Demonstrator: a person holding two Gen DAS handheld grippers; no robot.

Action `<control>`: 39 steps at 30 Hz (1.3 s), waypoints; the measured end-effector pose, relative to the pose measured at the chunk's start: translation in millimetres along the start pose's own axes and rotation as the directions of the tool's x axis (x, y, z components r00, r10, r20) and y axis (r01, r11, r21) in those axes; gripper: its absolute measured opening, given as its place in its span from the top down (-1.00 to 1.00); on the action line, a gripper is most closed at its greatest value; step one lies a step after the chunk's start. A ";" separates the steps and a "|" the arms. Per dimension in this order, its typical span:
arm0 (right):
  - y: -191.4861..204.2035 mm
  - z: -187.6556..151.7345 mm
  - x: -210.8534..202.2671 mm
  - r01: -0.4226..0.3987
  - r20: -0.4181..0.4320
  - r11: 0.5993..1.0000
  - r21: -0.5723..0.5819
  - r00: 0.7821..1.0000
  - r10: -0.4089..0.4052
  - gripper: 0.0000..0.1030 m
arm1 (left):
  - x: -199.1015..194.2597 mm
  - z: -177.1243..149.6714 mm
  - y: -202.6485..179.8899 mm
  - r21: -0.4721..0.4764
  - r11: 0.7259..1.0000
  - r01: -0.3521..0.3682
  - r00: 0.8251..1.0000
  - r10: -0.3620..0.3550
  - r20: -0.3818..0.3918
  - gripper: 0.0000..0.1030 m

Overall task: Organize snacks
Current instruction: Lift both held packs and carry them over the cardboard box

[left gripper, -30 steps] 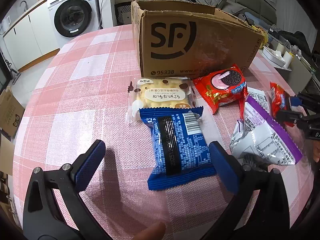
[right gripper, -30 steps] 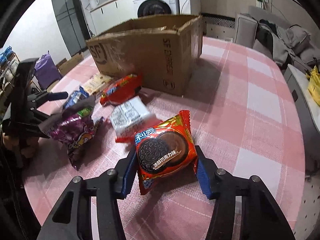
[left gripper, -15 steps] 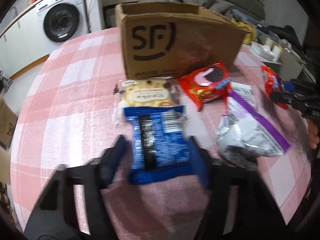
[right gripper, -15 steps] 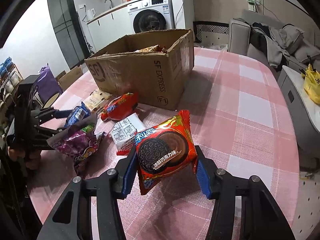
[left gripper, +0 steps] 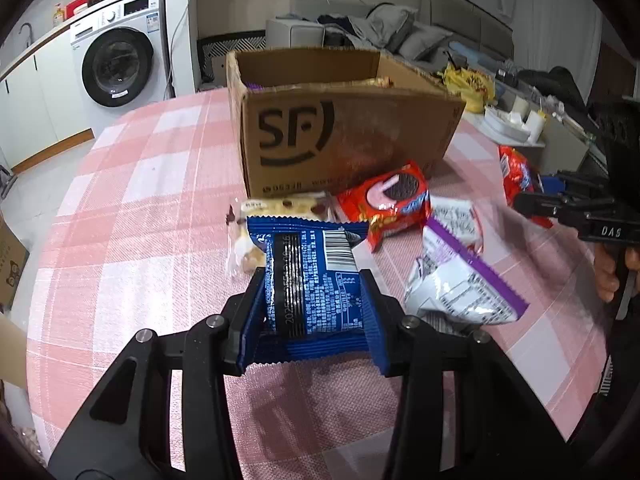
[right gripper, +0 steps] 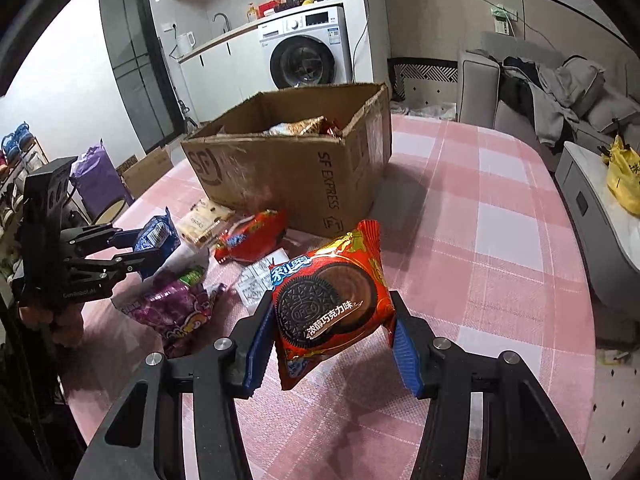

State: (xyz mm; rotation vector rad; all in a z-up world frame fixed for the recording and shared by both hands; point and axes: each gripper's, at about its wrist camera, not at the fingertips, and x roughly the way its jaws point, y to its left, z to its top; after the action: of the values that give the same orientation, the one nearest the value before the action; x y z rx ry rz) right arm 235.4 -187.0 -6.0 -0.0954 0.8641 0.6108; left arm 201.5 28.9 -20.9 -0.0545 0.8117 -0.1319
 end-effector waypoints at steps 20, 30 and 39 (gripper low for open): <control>18.9 29.4 -31.7 -0.030 0.127 0.997 0.074 0.992 0.020 -0.04 | -61.8 37.7 2.6 -0.026 1.000 -0.014 0.985 0.018 0.171 0.21; 27.0 55.3 -41.5 -0.025 0.176 0.996 0.082 0.984 0.010 -0.04 | -80.0 72.9 8.2 -0.038 0.999 -0.021 0.971 0.029 0.236 0.21; 33.8 76.5 -43.9 -0.024 0.205 0.996 0.082 0.979 0.007 -0.04 | -74.3 97.2 13.7 -0.046 0.999 -0.015 0.968 0.026 0.251 0.21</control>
State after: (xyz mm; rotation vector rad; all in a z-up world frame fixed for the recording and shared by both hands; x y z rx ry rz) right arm 248.0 -155.1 81.9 0.0505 0.6906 0.5870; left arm 222.9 52.5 98.0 -0.1021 0.5614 -0.0853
